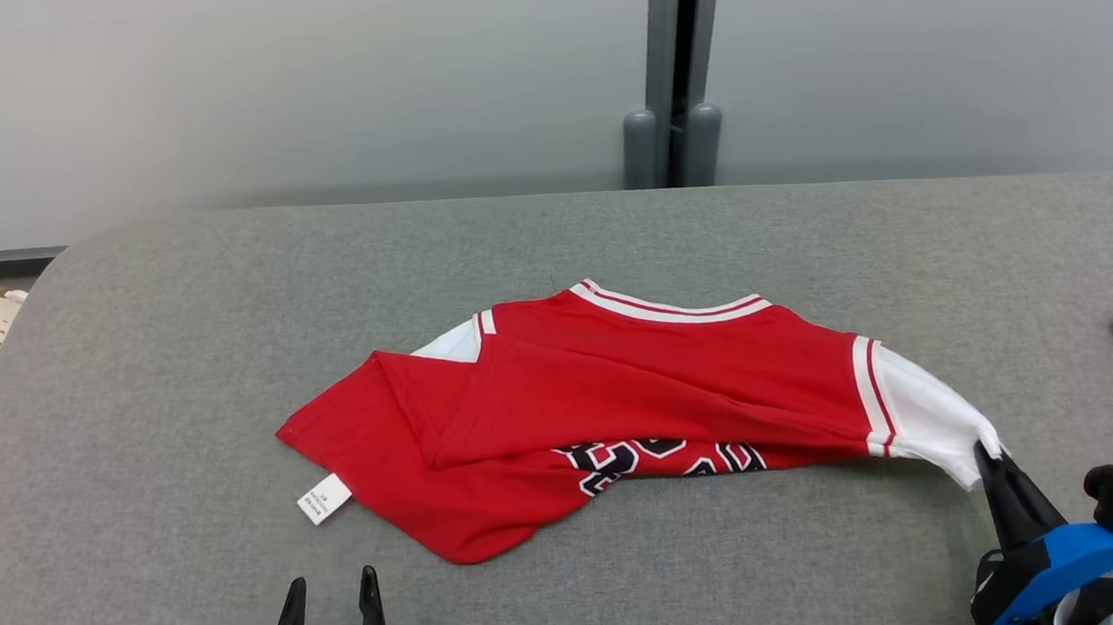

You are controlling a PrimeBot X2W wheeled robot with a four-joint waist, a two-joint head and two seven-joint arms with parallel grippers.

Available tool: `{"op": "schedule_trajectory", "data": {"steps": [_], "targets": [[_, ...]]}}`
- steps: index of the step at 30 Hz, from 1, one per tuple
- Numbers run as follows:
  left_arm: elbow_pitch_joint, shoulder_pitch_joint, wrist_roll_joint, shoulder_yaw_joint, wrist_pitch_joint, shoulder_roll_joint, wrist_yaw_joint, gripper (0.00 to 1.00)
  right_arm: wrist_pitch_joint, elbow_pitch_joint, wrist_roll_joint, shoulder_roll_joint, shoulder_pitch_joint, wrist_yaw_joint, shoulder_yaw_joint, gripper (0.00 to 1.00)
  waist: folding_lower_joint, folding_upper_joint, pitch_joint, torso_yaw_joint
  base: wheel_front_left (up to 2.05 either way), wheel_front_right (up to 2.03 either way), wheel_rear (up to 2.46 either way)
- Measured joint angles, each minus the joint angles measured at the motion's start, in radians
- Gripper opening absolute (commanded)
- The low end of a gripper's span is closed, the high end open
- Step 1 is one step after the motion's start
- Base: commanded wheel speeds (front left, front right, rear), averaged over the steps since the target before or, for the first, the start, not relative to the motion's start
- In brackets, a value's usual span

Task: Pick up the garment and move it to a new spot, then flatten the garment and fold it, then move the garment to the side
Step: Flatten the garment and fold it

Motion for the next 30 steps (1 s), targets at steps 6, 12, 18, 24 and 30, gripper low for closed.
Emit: {"op": "schedule_trajectory", "data": {"steps": [6, 12, 18, 24, 30], "targets": [[-0.015, -0.033, -0.007, -0.022, 0.000, 0.000, -0.008, 1.00, 0.000, -0.009, -0.138, 0.041, 0.011, 0.000, -0.073, 1.00, 0.0000, 0.0000, 0.003, -0.057, 0.00, 0.00, 0.00], [-0.014, -0.137, -0.021, -0.067, 0.000, 0.000, -0.018, 1.00, 0.000, -0.059, -0.227, 0.103, 0.010, 0.000, -0.125, 1.00, 0.0001, 0.0000, 0.041, -0.091, 0.00, 0.00, 0.00], [0.121, -0.329, -0.047, -0.139, 0.000, 0.000, -0.045, 1.00, 0.000, -0.098, -0.257, 0.139, 0.007, 0.000, -0.139, 1.00, 0.0001, 0.0000, 0.094, -0.113, 0.00, 0.00, 0.00], [0.361, -0.553, -0.075, -0.188, 0.033, -0.001, -0.061, 1.00, 0.000, -0.108, -0.257, 0.152, -0.007, 0.000, -0.123, 1.00, 0.0003, 0.0000, 0.140, -0.142, 0.00, 0.00, 0.00], [0.545, -0.699, -0.106, -0.188, 0.101, 0.007, -0.068, 1.00, 0.000, -0.118, -0.247, 0.155, -0.021, 0.000, -0.106, 1.00, 0.0003, 0.0000, 0.176, -0.165, 0.00, 0.00, 0.00]]}}
